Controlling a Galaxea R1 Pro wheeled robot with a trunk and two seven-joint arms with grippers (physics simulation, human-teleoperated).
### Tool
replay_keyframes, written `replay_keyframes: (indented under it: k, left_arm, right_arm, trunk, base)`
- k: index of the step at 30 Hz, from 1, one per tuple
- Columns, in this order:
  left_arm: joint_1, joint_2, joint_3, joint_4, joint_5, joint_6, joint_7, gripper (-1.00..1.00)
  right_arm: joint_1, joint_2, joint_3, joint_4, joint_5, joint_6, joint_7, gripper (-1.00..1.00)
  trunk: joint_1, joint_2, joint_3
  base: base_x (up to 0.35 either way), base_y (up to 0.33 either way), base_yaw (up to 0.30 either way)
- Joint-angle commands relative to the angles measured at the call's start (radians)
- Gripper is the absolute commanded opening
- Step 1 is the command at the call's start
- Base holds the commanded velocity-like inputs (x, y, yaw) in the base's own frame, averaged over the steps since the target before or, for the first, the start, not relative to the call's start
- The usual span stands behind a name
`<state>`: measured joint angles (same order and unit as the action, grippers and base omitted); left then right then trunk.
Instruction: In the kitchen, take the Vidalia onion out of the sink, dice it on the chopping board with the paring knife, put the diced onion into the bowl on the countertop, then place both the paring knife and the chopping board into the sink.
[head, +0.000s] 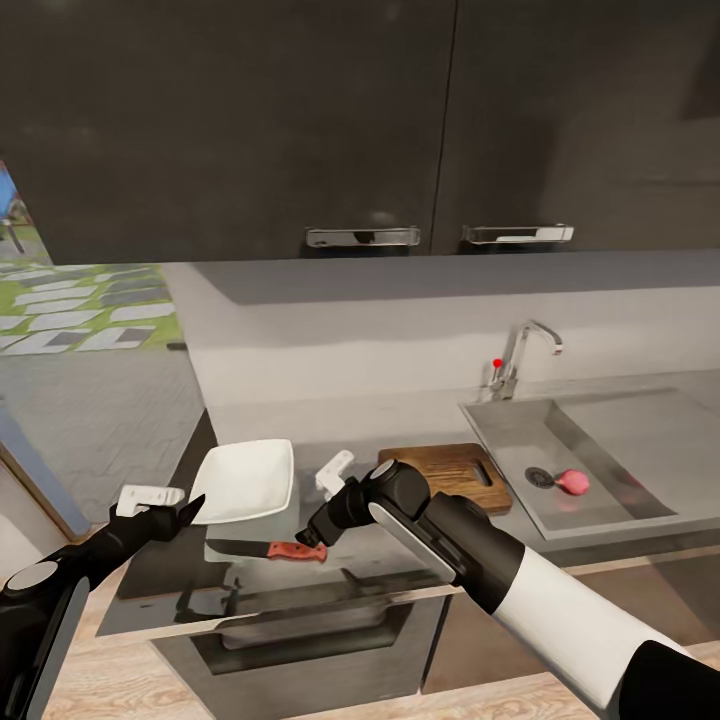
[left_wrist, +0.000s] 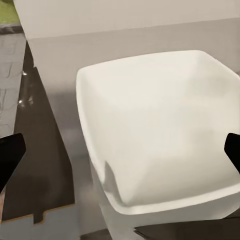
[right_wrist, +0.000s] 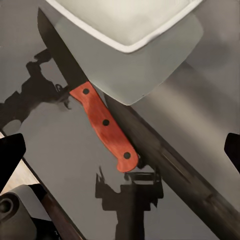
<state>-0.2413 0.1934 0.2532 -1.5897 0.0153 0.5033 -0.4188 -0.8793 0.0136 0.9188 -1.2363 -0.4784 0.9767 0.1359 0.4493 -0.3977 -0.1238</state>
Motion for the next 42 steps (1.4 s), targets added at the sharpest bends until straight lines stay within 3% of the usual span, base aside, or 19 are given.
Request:
replay_keyframes:
  k: [1,9,42]
  left_arm:
    - [-0.001,0.0,0.001,-0.001,0.002,0.007,-0.005,1.0]
    - [-0.001,0.0,0.001,-0.001,0.002,0.007,-0.005,1.0]
    - [-0.001,0.0,0.001,-0.001,0.002,0.007,-0.005,1.0]
  right_arm:
    - [-0.001,0.0,0.0,0.0,0.01,0.004,0.01,1.0]
    - [-0.001,0.0,0.142,0.0,0.011,0.007,0.01,1.0]
    - [-0.001,0.0,0.152,0.0,0.01,0.014,0.007,1.0]
  trunk:
    - [0.001,-0.002,-0.002]
    - [0.001,-0.002,-0.002]
    - [0.001,-0.002,-0.002]
  base:
    - [0.0,0.01,0.0]
    - [0.0,0.001,0.0]
    - [0.031,0.0,0.0]
